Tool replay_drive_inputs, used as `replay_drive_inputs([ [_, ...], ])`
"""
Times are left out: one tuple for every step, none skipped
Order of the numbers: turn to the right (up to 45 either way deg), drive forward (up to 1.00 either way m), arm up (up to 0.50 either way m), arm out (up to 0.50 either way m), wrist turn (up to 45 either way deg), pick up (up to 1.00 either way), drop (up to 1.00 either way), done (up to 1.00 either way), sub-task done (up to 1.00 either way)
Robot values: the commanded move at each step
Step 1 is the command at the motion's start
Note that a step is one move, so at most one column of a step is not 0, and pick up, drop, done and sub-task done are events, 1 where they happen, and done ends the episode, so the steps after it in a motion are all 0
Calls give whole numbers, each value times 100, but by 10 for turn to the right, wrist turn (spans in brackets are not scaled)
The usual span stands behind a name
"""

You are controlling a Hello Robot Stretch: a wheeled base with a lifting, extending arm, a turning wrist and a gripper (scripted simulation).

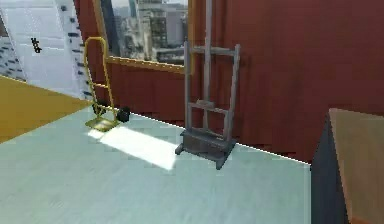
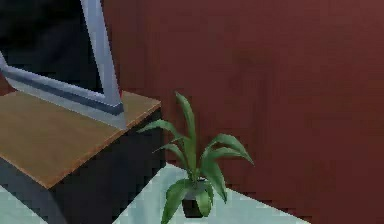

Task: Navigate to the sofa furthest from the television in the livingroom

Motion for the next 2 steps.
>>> replay_drive_inputs([
  [-450,0,0,0,0,0,0,0,0],
  [-450,0,0,0,0,0,0,0,0],
])
